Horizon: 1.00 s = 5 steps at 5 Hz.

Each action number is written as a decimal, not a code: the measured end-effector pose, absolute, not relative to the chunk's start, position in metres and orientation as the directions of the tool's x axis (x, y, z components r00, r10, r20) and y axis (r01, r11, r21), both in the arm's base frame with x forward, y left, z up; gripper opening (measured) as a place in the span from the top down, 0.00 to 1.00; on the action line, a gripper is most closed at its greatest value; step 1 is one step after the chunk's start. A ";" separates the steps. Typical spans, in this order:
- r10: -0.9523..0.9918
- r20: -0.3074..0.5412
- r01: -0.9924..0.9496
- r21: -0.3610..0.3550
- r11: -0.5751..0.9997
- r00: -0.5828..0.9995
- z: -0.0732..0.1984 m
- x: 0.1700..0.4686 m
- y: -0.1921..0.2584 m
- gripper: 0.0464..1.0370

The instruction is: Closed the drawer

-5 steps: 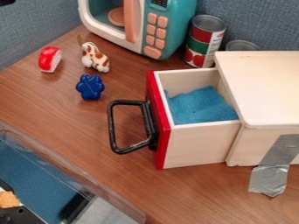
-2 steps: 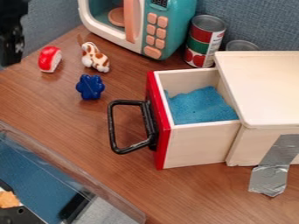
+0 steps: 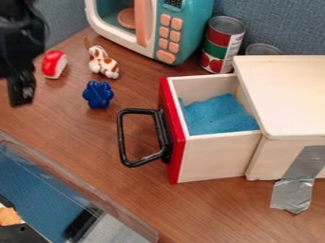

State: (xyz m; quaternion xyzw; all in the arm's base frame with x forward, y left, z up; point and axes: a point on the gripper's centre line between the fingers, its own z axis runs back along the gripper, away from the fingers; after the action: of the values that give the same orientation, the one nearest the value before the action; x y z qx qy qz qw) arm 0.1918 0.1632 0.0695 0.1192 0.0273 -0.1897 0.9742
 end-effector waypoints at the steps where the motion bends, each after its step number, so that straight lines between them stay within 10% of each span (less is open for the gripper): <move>1: -0.383 -0.112 0.399 0.227 0.888 0.917 0.059 0.190 0.144 0.04; 5: -0.439 -0.115 0.454 0.237 0.859 0.891 0.039 0.199 0.078 0.04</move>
State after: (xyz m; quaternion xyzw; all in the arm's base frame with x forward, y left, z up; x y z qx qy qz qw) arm 0.1992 0.0778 0.0388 0.1298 0.0286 -0.2318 0.9636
